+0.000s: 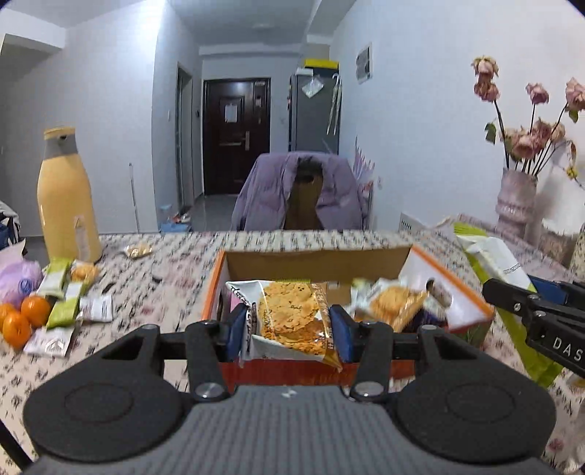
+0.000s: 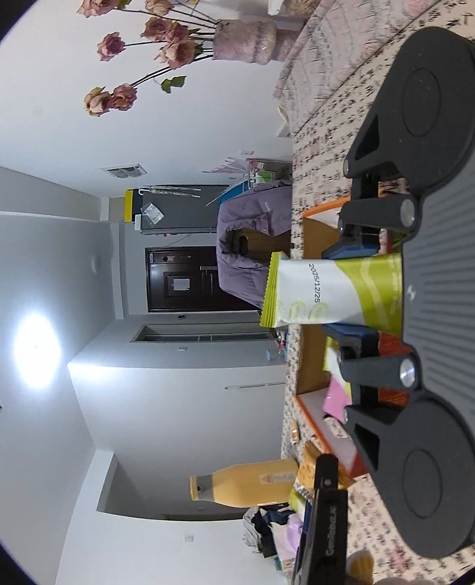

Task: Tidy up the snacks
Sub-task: 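Carry both packets into the cardboard box and open both grippers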

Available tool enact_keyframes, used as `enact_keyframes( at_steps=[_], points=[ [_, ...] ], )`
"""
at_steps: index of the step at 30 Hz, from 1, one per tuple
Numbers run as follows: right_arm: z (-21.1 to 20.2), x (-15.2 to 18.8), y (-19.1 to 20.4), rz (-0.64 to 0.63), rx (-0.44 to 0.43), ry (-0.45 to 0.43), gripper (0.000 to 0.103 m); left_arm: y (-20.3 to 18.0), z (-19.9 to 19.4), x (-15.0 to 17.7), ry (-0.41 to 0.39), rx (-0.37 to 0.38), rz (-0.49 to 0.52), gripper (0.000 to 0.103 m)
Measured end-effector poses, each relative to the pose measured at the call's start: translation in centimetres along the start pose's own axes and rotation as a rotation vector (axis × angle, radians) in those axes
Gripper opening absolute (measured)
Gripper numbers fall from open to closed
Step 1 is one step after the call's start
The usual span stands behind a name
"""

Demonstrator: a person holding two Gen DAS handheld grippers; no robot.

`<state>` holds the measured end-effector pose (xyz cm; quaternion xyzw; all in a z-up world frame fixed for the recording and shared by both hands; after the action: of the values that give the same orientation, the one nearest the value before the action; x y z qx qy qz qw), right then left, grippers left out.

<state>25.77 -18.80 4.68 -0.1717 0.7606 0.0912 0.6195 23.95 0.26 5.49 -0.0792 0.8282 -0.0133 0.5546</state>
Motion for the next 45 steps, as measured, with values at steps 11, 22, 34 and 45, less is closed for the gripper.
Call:
enact_keyframes(
  at_steps=[11, 22, 34, 45],
  points=[
    [6.5, -3.6, -0.6, -0.006, 0.019, 0.024, 0.034, 0.0, 4.1, -4.7, -0.032, -0.015, -0.056, 0.049],
    [12.2, -1.4, -0.8, -0.007, 0.073, 0.044, 0.033, 1.9, 10.8, -3.9, -0.040, -0.086, -0.126, 0.049],
    [12.9, 0.7, -1.1, 0.023, 0.038, 0.146, 0.039, 2.8, 12.4, -2.0, -0.015, -0.106, -0.108, 0.076],
    [12.5, 0.8, -2.8, 0.103, 0.060, 0.132, 0.103, 3.3, 11.7, -2.3, -0.064, -0.141, -0.133, 0.103]
  ],
)
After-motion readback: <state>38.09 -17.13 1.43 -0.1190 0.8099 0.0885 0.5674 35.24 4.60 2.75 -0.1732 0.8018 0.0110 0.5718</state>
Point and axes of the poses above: each gripper's, at about its wrist camera, not at the fingertips, and z roughly the way its jaws point, y to its left, x to its underside, the point moved 5 cm from there along z, roughly the way its jaws point, and after that the axes turned 6 degrees about -z, right-handed, at the moved point
